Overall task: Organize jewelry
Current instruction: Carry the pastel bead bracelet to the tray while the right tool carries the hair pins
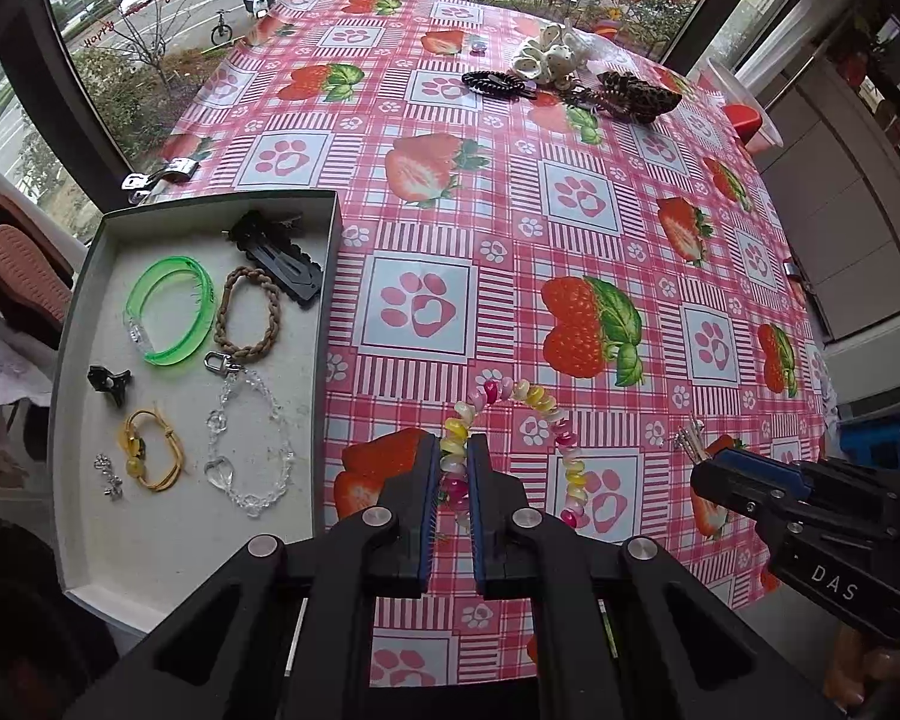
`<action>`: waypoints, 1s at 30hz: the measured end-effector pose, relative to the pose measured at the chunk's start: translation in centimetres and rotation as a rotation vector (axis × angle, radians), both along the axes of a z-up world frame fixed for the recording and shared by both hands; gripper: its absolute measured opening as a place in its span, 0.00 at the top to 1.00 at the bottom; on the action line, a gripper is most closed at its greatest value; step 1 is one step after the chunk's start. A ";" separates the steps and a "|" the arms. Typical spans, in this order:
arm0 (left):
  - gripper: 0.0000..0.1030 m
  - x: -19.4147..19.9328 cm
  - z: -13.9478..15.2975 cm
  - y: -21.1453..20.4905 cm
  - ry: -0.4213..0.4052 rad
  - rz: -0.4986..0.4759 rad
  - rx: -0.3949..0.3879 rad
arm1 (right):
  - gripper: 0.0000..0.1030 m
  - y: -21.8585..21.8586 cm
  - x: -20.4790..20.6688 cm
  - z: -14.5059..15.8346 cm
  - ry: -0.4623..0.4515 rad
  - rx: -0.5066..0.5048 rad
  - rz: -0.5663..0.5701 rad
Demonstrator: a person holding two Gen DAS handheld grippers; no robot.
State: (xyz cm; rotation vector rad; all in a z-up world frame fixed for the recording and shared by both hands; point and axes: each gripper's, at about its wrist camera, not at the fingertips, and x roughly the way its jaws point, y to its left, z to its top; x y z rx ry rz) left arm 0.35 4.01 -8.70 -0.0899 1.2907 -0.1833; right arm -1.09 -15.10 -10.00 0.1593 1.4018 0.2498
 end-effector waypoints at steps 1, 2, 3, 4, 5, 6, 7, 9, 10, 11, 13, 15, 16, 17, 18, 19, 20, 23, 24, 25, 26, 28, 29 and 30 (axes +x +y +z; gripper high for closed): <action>0.85 -0.1 0.2 0.3 -0.003 0.005 -0.001 | 0.81 0.3 0.1 0.2 -0.004 0.000 0.006; 0.85 -0.1 0.4 0.7 -0.007 0.011 -0.003 | 0.81 0.7 0.2 0.5 -0.009 -0.001 0.013; 0.85 -0.2 0.6 1.1 -0.010 0.017 -0.004 | 0.81 1.1 0.3 0.8 -0.014 -0.002 0.021; 0.85 -0.3 0.8 1.5 -0.014 0.023 -0.005 | 0.81 1.5 0.4 1.0 -0.019 -0.003 0.027; 0.85 -0.4 0.9 1.9 -0.017 0.030 -0.005 | 0.81 1.9 0.4 1.3 -0.023 -0.002 0.034; 0.85 -0.6 1.0 2.4 -0.019 0.038 -0.006 | 0.81 2.3 0.5 1.5 -0.026 -0.002 0.040; 0.85 -0.7 1.2 2.8 -0.021 0.046 -0.008 | 0.81 2.7 0.6 1.7 -0.029 -0.001 0.047; 0.85 -0.9 1.4 3.7 -0.027 0.065 -0.008 | 0.81 3.5 0.8 2.2 -0.035 0.000 0.060; 0.85 -1.1 1.6 4.2 -0.029 0.075 -0.008 | 0.81 3.9 0.9 2.4 -0.038 0.000 0.066; 0.85 -1.2 1.7 4.8 -0.031 0.085 -0.008 | 0.81 4.2 0.9 2.5 -0.040 0.001 0.072; 0.85 -1.6 1.9 5.9 -0.034 0.107 -0.007 | 0.81 4.9 1.1 2.8 -0.042 0.003 0.085; 0.85 -1.9 2.0 7.1 -0.034 0.130 -0.004 | 0.81 5.7 1.2 3.0 -0.044 0.003 0.100; 0.85 -2.1 2.0 7.6 -0.034 0.142 -0.003 | 0.81 6.1 1.3 3.2 -0.045 0.004 0.108; 0.85 -2.3 2.0 8.2 -0.034 0.154 -0.002 | 0.81 6.5 1.3 3.3 -0.045 0.005 0.116; 0.85 -2.5 2.0 8.7 -0.034 0.166 0.000 | 0.81 7.0 1.4 3.4 -0.046 0.006 0.125; 0.85 -2.7 2.0 9.2 -0.033 0.178 0.004 | 0.81 7.4 1.5 3.5 -0.048 0.006 0.134; 0.85 -2.9 1.9 9.8 -0.030 0.190 0.007 | 0.81 7.9 1.5 3.6 -0.049 0.008 0.144; 0.85 -3.8 1.6 11.4 -0.023 0.225 0.017 | 0.81 9.4 1.7 4.0 -0.050 0.030 0.164; 0.85 -4.0 1.5 11.9 -0.020 0.238 0.019 | 0.81 9.9 1.7 4.1 -0.051 0.033 0.175; 0.85 -4.3 1.4 12.5 -0.016 0.253 0.019 | 0.81 10.5 1.7 4.2 -0.052 0.035 0.188; 0.85 -4.6 1.3 13.0 -0.012 0.266 0.020 | 0.81 11.1 1.7 4.2 -0.052 0.036 0.202; 0.85 -5.1 1.1 13.9 -0.008 0.289 0.025 | 0.81 12.3 1.7 4.3 -0.055 0.039 0.233; 0.85 -5.3 1.0 14.3 -0.006 0.299 0.027 | 0.81 12.9 1.7 4.3 -0.056 0.041 0.248; 0.85 -5.5 0.9 14.7 -0.005 0.309 0.029 | 0.81 13.5 1.7 4.4 -0.058 0.043 0.263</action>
